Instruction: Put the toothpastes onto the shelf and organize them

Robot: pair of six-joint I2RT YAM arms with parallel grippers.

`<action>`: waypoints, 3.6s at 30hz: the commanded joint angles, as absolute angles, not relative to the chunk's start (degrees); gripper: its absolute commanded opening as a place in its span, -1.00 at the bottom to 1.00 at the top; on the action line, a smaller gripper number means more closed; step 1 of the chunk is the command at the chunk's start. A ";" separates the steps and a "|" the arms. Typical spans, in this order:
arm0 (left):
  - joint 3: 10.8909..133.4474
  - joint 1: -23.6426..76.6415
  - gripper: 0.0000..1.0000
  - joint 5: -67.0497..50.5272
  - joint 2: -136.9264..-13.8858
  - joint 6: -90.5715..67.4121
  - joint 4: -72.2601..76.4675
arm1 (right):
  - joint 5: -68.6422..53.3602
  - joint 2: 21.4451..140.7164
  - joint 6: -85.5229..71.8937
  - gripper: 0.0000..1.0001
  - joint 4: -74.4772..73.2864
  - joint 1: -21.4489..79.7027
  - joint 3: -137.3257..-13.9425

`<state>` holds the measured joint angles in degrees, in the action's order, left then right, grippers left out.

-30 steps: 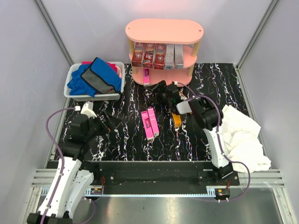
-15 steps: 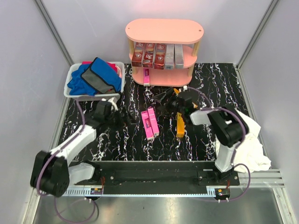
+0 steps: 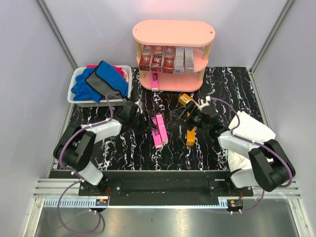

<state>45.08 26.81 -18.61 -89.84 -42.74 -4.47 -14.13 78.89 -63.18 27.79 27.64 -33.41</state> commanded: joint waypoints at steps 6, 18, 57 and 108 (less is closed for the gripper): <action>52.11 30.06 0.10 -16.00 -99.04 -43.42 0.62 | -13.36 76.90 -60.64 0.91 26.89 27.60 -33.40; 50.89 30.50 -0.61 -13.36 -98.00 -42.28 0.17 | -16.08 80.68 -61.17 0.90 29.53 27.60 -34.36; 24.96 8.35 -0.80 -34.44 -60.64 -82.26 39.80 | 11.86 75.57 -34.28 0.93 12.57 57.46 -52.64; 25.39 8.79 0.26 -37.97 -55.20 -78.68 33.85 | 19.60 75.15 -30.32 -0.51 21.36 64.51 -50.80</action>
